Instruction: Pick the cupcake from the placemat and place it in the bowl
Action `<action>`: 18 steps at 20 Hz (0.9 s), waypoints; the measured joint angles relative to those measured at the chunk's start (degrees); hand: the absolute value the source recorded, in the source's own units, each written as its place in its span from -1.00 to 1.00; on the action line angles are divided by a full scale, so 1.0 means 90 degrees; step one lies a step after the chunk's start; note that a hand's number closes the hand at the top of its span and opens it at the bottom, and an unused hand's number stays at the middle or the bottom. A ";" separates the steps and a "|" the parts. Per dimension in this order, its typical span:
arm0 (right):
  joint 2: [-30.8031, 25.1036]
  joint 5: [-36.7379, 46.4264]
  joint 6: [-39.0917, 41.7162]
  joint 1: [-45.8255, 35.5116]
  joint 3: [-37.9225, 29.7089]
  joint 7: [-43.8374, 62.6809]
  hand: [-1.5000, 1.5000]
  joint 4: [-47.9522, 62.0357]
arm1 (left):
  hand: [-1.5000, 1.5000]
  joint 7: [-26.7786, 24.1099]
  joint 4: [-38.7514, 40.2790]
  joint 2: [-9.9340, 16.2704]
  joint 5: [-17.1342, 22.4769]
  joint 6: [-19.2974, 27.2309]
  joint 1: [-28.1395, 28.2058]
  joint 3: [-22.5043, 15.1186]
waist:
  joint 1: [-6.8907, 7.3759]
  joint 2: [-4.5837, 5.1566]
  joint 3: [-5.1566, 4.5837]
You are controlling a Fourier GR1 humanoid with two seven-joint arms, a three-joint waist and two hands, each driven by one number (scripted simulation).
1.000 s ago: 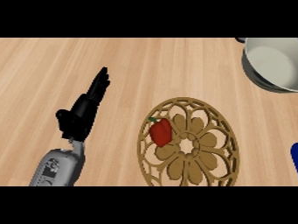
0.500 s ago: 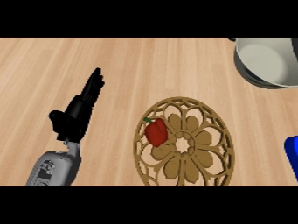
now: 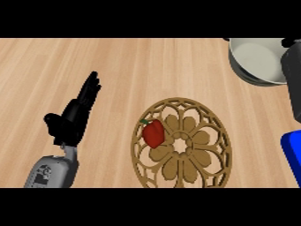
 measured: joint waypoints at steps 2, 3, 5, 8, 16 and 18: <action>0.0192 -0.0189 -0.0199 0.0104 -0.0253 -0.0087 -1.00 -0.0099 | 0.00 -0.0062 0.0027 0.0018 0.0007 0.0011 0.0041 0.0050 | -0.0040 -0.0016 0.0000; 0.0282 -0.0319 -0.0347 0.0203 -0.0390 -0.0183 -1.00 -0.0139 | 0.00 -0.0055 0.0003 -0.0001 0.0007 0.0026 0.0060 0.0043 | -0.0052 -0.0021 0.0002; 0.0402 -0.0572 -0.0621 0.0259 -0.0623 -0.0399 -1.00 -0.0180 | 0.00 -0.0076 0.0023 0.0023 0.0034 -0.0007 0.0115 0.0069 | -0.0072 -0.0028 0.0004; 0.0544 -0.0751 -0.1111 0.0298 -0.0774 -0.0738 -1.00 -0.0253 | 0.00 0.0034 -0.0020 0.0026 0.0028 0.0010 0.0046 0.0083 | -0.0097 -0.0040 0.0004; 0.0811 -0.0245 -0.2425 0.0378 -0.0722 -0.1002 -1.00 -0.0801 | 0.00 0.0067 -0.0151 0.0056 0.0035 -0.0016 0.0126 0.0096 | -0.0109 -0.0058 -0.0006; 0.0907 -0.0047 -0.2604 0.0335 -0.0744 -0.0946 -1.00 -0.1013 | 0.00 0.0068 -0.0131 0.0075 0.0041 -0.0025 0.0147 0.0121 | -0.0127 -0.0068 -0.0011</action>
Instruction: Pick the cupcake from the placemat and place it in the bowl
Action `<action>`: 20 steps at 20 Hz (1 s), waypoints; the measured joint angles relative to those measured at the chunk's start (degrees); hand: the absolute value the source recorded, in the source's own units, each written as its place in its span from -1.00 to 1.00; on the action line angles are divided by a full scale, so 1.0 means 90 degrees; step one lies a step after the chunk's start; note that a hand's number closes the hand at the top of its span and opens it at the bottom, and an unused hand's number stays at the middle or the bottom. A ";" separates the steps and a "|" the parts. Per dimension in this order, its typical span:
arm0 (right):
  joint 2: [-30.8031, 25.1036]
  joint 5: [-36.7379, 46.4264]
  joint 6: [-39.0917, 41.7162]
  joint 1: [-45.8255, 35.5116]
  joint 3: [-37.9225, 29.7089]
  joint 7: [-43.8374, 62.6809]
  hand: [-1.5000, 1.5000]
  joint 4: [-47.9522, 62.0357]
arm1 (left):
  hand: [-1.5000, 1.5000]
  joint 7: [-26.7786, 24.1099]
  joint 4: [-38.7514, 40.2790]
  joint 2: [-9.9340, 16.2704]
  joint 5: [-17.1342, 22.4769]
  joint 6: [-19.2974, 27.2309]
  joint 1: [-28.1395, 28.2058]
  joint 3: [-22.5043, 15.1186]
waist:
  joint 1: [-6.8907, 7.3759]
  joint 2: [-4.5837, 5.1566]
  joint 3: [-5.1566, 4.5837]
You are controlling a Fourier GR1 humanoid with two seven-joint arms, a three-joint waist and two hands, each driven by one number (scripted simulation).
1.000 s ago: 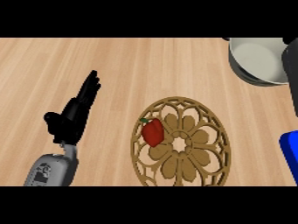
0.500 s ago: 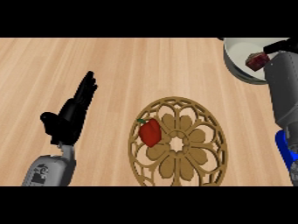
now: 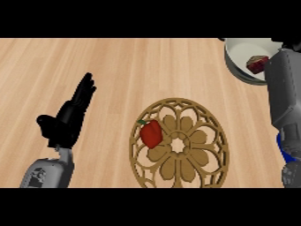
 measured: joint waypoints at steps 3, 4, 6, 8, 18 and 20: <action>0.0226 0.0130 -0.0226 -0.0015 -0.0119 0.0056 -1.00 -0.0366 | 0.00 -0.0002 0.0001 0.0066 0.0017 -0.0020 0.0002 0.0076 | -0.0061 -0.0029 -0.0002; 0.0316 0.0212 -0.0245 -0.0075 -0.0152 0.0108 -1.00 -0.0495 | 0.00 -0.0033 0.0015 0.0075 0.0040 -0.0038 0.0001 0.0104 | -0.0074 -0.0034 -0.0002; 0.0573 0.0267 -0.0378 -0.0060 -0.0215 0.0135 -1.00 -0.0788 | 0.00 -0.0064 0.0067 0.0080 0.0018 -0.0029 0.0033 0.0114 | -0.0125 -0.0055 -0.0003; 0.0862 0.0303 -0.0593 -0.0004 -0.0249 0.0121 -1.00 -0.1057 | 0.00 -0.0032 -0.0008 0.0071 -0.0003 -0.0009 0.0061 0.0094 | -0.0133 -0.0074 -0.0003; 0.1304 -0.0471 -0.1309 0.0492 0.0757 0.0266 -1.00 -0.1495 | 0.00 0.0067 -0.0008 0.0042 0.0006 0.0033 0.0056 0.0168 | -0.0173 -0.0132 -0.0003; 0.1321 -0.0608 -0.1414 0.0721 0.1094 0.0333 -1.00 -0.1504 | 0.00 0.0016 -0.0006 0.0031 -0.0019 0.0016 0.0124 0.0130 | -0.0162 -0.0140 -0.0005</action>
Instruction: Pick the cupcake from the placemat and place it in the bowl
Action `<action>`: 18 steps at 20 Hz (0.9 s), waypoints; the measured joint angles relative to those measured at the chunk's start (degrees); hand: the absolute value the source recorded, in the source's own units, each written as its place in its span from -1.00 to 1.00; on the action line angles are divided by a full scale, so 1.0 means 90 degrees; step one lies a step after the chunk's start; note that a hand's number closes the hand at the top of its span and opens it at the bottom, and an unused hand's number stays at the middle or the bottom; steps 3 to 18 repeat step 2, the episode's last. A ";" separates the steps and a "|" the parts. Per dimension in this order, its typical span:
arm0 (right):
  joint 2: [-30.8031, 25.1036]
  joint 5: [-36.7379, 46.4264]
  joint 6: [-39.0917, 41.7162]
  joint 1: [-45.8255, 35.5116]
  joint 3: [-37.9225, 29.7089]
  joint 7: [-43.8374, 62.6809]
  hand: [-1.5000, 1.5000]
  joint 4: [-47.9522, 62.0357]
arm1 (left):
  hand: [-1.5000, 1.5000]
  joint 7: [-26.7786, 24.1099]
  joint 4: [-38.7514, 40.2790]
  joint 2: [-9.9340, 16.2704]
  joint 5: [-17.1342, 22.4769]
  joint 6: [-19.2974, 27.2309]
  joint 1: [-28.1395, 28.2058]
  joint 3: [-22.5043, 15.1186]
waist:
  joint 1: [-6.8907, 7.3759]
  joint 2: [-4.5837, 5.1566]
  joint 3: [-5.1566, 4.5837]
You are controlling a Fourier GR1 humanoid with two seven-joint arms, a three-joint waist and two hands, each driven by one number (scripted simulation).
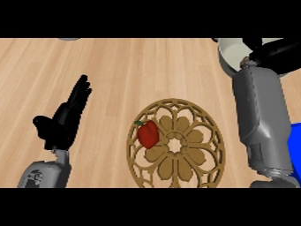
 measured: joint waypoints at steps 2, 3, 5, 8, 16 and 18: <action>0.0011 -0.0123 -0.0028 0.0171 0.0320 0.0110 -1.00 -0.0074 | 0.00 -0.0072 -0.0009 0.0003 0.0003 -0.0028 0.0083 -0.0006 | 0.0001 -0.0006 0.0000; 0.0011 -0.0123 -0.0028 0.0171 0.0320 0.0110 -1.00 -0.0074 | 0.00 -0.0072 -0.0009 0.0003 0.0003 -0.0028 0.0083 -0.0006 | 0.0001 -0.0006 0.0000; 0.0011 -0.0123 -0.0028 0.0171 0.0320 0.0110 -1.00 -0.0074 | 0.00 -0.0072 -0.0009 0.0003 0.0003 -0.0028 0.0083 -0.0006 | 0.0001 -0.0006 0.0000; 0.0011 -0.0123 -0.0028 0.0171 0.0320 0.0110 -1.00 -0.0074 | 0.00 -0.0072 -0.0009 0.0003 0.0003 -0.0028 0.0083 -0.0006 | 0.0001 -0.0006 0.0000; 0.0011 -0.0123 -0.0028 0.0171 0.0320 0.0110 -1.00 -0.0074 | 0.00 -0.0072 -0.0009 0.0003 0.0003 -0.0028 0.0083 -0.0006 | 0.0001 -0.0006 0.0000; 0.0011 -0.0123 -0.0028 0.0171 0.0320 0.0110 -1.00 -0.0074 | 0.00 -0.0072 -0.0009 0.0003 0.0003 -0.0028 0.0083 -0.0006 | 0.0001 -0.0006 0.0000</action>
